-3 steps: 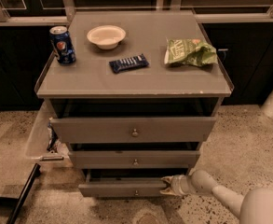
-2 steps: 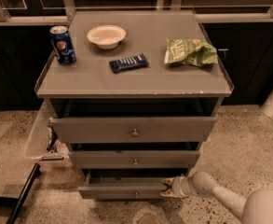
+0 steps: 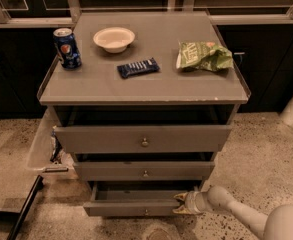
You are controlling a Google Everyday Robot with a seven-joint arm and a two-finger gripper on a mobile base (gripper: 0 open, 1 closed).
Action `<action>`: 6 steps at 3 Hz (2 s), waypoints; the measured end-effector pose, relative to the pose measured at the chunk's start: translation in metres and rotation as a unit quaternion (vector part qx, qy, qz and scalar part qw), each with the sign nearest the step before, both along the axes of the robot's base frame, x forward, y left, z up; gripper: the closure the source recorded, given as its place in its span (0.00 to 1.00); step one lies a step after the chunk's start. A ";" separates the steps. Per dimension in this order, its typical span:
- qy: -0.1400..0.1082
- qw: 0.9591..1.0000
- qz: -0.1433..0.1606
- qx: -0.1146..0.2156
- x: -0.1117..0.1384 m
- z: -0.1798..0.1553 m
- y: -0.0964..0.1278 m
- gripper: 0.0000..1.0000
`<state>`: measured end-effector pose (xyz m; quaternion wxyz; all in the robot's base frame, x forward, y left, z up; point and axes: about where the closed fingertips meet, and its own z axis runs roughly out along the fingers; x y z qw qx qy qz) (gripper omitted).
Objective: Open bottom drawer
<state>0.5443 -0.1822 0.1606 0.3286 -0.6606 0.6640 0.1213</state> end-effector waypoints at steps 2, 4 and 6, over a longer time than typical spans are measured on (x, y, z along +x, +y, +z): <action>0.007 1.000 0.004 0.006 -0.002 -0.003 0.002 0.35; 0.021 1.000 0.008 0.013 -0.036 -0.010 -0.003 0.61; 0.017 1.000 0.004 0.001 -0.042 -0.002 -0.014 1.00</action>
Offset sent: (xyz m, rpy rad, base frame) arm -0.0019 0.0002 -0.0073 0.0285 0.0328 0.0146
